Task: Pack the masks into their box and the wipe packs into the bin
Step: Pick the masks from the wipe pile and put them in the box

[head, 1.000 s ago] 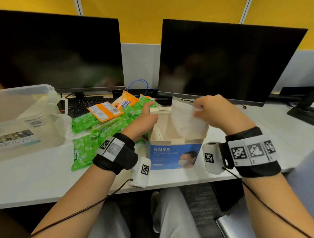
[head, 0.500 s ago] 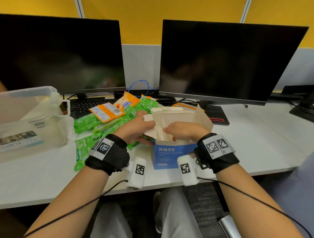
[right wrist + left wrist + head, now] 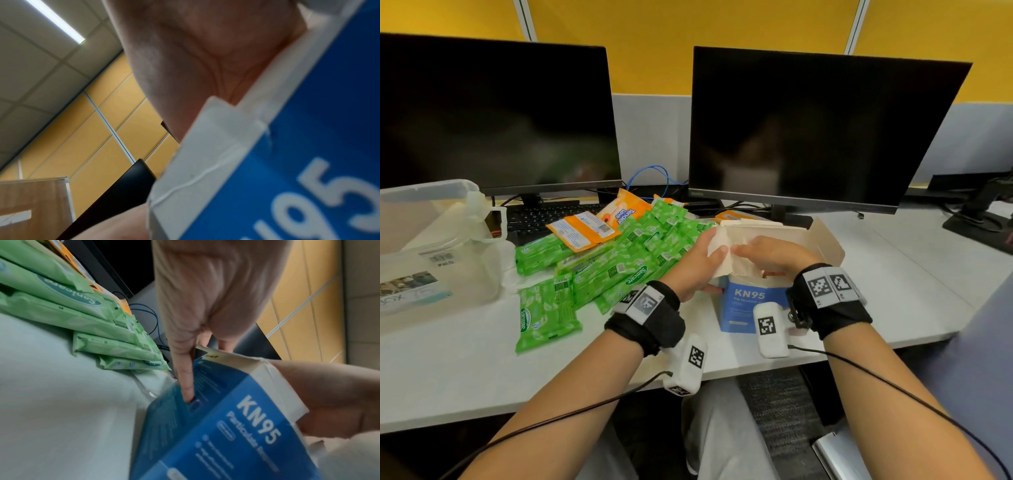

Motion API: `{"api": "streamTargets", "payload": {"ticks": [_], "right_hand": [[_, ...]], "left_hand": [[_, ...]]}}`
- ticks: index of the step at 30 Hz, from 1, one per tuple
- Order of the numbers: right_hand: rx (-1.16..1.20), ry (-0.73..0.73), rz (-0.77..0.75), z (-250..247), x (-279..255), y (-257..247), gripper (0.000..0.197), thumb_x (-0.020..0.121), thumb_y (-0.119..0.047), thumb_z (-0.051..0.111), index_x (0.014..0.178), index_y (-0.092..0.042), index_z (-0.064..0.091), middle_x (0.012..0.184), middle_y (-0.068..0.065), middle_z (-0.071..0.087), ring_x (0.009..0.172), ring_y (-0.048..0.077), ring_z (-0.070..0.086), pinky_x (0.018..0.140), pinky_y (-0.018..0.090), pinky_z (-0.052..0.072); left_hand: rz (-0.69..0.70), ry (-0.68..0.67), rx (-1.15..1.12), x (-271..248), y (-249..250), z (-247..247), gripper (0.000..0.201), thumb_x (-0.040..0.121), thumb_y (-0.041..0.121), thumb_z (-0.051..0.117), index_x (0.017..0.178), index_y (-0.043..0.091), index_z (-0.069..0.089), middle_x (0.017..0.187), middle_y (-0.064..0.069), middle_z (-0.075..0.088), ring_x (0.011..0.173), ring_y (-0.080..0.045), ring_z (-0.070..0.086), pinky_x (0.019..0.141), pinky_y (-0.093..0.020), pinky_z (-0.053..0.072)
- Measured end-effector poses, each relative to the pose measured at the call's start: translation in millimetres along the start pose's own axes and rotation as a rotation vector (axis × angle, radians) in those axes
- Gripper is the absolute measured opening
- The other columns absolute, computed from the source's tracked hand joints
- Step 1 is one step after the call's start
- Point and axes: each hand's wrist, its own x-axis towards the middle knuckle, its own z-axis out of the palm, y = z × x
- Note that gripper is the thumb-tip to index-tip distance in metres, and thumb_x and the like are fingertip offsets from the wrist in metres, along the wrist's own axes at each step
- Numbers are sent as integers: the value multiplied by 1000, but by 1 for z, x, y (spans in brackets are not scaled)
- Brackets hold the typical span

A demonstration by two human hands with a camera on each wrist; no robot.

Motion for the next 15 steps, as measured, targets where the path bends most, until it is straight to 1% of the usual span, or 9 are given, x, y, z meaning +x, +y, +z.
{"api": "streamTargets", "payload": {"ticks": [2, 4, 5, 7, 9, 10, 12, 13, 15], "right_hand": [[-37, 64, 13, -5, -5, 0, 54, 97, -49, 41, 132, -9, 51, 117, 9, 61, 103, 27, 59, 84, 35, 48], [-111, 193, -31, -10, -10, -4, 51, 98, -42, 45, 136, -8, 47, 130, 11, 56, 114, 28, 55, 91, 36, 45], [-110, 274, -87, -12, -13, -8, 50, 96, -40, 48, 136, -9, 47, 133, 11, 55, 117, 28, 53, 93, 36, 43], [-36, 424, -268, -13, -22, -21, 48, 94, -33, 54, 137, -13, 46, 135, 11, 52, 122, 26, 49, 96, 35, 41], [26, 501, -466, -11, -31, -43, 43, 93, -27, 57, 134, -15, 50, 128, 9, 56, 118, 23, 53, 96, 30, 40], [69, 497, -544, -8, -36, -56, 38, 92, -26, 58, 129, -17, 55, 121, 6, 60, 111, 20, 57, 93, 27, 42], [148, 409, -638, 5, -38, -83, 29, 92, -25, 58, 121, -20, 61, 107, 0, 65, 96, 14, 61, 83, 22, 46], [149, 359, -664, 14, -36, -95, 27, 92, -25, 57, 119, -20, 61, 104, -1, 65, 92, 12, 60, 78, 21, 45], [76, 260, -688, 38, -24, -115, 27, 93, -26, 55, 119, -20, 61, 105, -1, 63, 92, 12, 58, 75, 21, 42]], "left_hand": [[6, -43, 12, 2, -2, 1, 52, 102, 26, 40, 149, 28, 19, 138, -10, 46, 116, -25, 55, 84, -44, 56], [18, -59, 136, 1, 0, -6, 52, 102, 29, 39, 150, 28, 20, 137, -12, 48, 115, -23, 53, 92, -41, 49], [33, -39, 274, 1, 2, -13, 52, 102, 33, 39, 150, 28, 21, 142, -12, 45, 120, -24, 50, 96, -40, 45], [57, 49, 592, 3, 1, -34, 55, 100, 39, 41, 150, 23, 25, 151, -9, 34, 134, -25, 40, 104, -35, 36], [25, 107, 744, 3, -2, -61, 58, 98, 39, 46, 149, 20, 28, 155, -6, 29, 139, -23, 33, 108, -33, 30], [-16, 131, 762, 3, -5, -76, 58, 97, 37, 49, 149, 19, 30, 155, -6, 28, 139, -24, 34, 108, -33, 31], [-117, 212, 729, 3, -15, -107, 57, 96, 35, 51, 147, 18, 32, 154, -9, 29, 132, -27, 42, 104, -36, 36], [-164, 274, 713, 4, -22, -123, 57, 96, 33, 53, 147, 17, 34, 152, -11, 31, 126, -28, 48, 102, -37, 40], [-247, 396, 726, 3, -39, -154, 56, 92, 32, 56, 142, 13, 39, 145, -15, 39, 118, -31, 52, 99, -39, 45]]}}
